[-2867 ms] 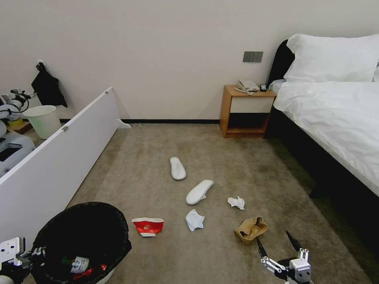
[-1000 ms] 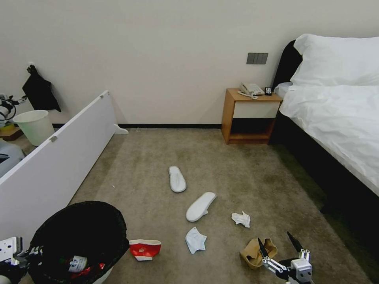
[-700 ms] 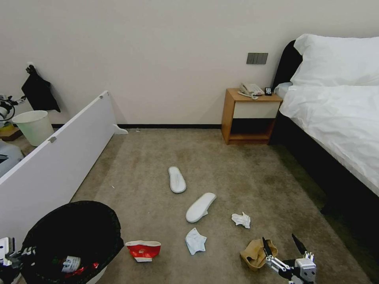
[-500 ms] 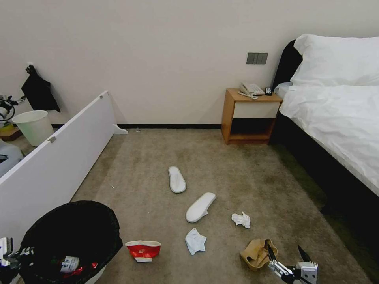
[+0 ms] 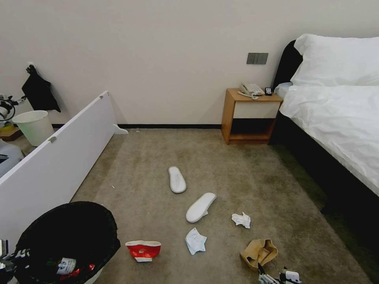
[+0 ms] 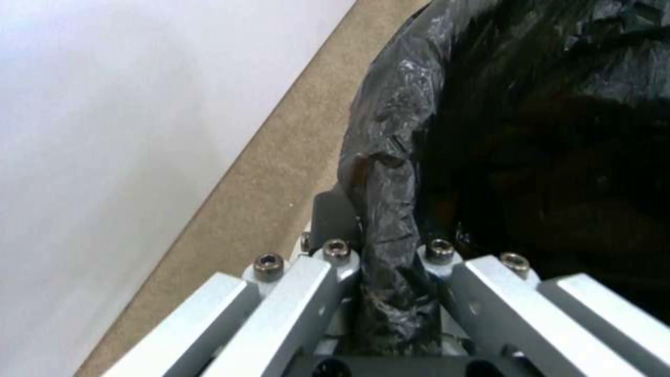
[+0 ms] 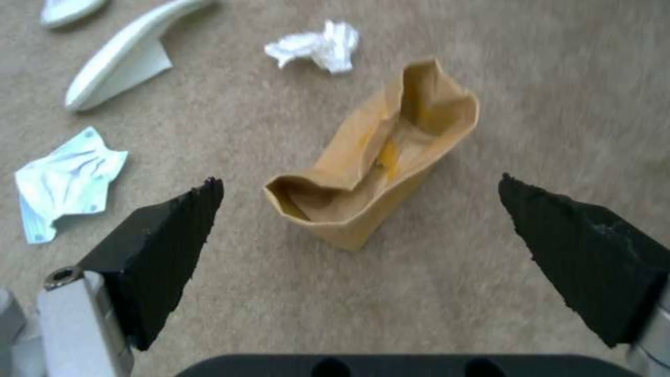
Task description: Pick up the trash bin, then pick up the garbage from the floor and place it into the trash bin.
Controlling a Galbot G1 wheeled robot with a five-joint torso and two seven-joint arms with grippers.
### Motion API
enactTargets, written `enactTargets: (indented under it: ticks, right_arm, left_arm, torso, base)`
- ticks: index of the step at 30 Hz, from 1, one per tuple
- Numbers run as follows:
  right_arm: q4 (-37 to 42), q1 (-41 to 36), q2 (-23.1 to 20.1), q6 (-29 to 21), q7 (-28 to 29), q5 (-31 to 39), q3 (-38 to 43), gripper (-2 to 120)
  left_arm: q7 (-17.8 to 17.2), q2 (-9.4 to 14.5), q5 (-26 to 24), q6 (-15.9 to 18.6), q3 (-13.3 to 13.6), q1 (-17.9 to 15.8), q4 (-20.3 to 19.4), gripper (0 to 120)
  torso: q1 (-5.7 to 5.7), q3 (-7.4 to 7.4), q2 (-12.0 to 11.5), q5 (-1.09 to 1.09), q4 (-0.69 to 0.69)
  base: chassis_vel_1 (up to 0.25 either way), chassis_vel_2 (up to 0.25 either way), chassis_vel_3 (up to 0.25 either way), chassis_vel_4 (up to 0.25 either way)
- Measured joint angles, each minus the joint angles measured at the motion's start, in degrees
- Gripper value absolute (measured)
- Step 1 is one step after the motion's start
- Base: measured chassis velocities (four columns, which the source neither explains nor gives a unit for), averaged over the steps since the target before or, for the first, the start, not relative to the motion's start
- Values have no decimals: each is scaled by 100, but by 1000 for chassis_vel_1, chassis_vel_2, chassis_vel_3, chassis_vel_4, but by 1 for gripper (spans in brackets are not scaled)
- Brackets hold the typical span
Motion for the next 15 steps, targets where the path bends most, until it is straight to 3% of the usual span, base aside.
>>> enactTargets:
  ticks: [15]
  right_arm:
    - [-765,976,75,-292,65,837,159,100]
  left_arm:
    - [-13,-41,6,0,4,44,-68,3]
  torso:
    - [0,0,0,0,1]
  base:
    - [0,0,0,0]
